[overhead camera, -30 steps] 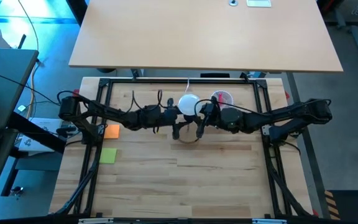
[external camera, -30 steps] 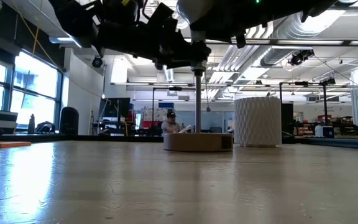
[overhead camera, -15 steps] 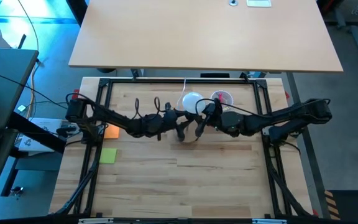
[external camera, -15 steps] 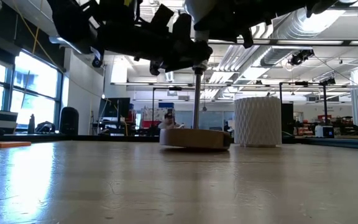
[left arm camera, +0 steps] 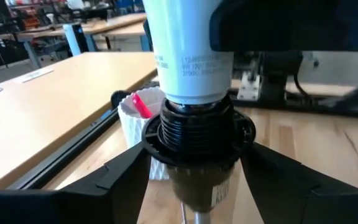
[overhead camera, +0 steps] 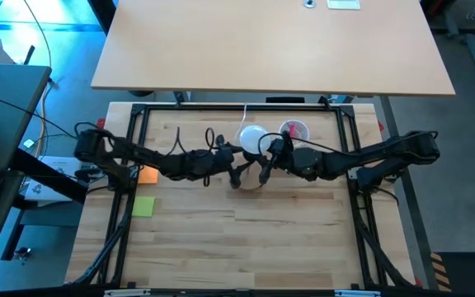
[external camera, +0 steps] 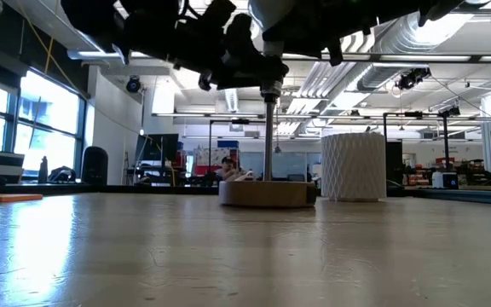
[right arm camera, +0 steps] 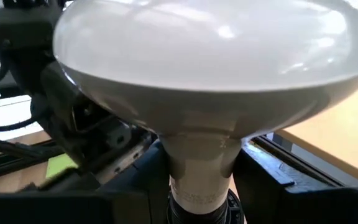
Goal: Screw lightbulb
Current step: Insert the white lightbulb into the brown lamp
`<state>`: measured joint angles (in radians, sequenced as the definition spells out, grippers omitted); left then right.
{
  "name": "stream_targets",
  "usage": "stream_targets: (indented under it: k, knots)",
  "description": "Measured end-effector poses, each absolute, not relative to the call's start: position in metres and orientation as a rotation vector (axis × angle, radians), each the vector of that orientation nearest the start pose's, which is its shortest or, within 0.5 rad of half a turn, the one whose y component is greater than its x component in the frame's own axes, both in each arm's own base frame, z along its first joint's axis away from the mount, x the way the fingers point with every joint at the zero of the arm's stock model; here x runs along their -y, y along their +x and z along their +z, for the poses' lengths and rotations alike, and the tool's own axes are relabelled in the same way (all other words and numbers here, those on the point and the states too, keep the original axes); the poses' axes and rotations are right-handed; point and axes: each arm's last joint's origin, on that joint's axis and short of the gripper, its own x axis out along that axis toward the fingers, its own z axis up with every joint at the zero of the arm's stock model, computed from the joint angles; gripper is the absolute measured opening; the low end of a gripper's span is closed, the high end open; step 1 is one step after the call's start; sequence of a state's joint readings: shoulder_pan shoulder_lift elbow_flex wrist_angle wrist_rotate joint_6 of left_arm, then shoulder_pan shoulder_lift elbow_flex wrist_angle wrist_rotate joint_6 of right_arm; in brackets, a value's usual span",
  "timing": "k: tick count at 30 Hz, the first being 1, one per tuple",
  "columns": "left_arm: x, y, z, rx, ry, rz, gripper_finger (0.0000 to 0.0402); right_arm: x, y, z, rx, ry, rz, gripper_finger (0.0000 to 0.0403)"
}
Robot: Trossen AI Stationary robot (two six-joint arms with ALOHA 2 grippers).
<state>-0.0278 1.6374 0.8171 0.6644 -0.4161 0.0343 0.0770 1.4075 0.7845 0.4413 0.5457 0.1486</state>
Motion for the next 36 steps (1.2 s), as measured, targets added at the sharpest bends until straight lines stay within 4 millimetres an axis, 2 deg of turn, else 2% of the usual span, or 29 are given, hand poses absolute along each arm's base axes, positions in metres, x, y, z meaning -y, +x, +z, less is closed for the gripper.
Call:
stream_targets:
  k: [6, 21, 32, 36]
  knots:
    - [-0.002, 0.328, 0.229, -0.223, 0.101, 0.369, 0.0245, -0.006, 0.303, 0.246, -0.184, 0.044, -0.479, 0.0185]
    - [0.008, 0.305, 0.245, -0.32, 0.172, 0.424, 0.0246, -0.005, 0.297, 0.259, -0.173, -0.033, -0.429, 0.0195]
    - [0.011, 0.29, 0.262, -0.319, 0.22, 0.477, 0.0237, -0.004, 0.267, 0.266, -0.343, -0.024, -0.42, 0.0195]
    - [0.01, 0.285, 0.255, -0.317, 0.224, 0.477, 0.0219, -0.003, 0.251, 0.272, -0.385, 0.0, -0.443, 0.0195]
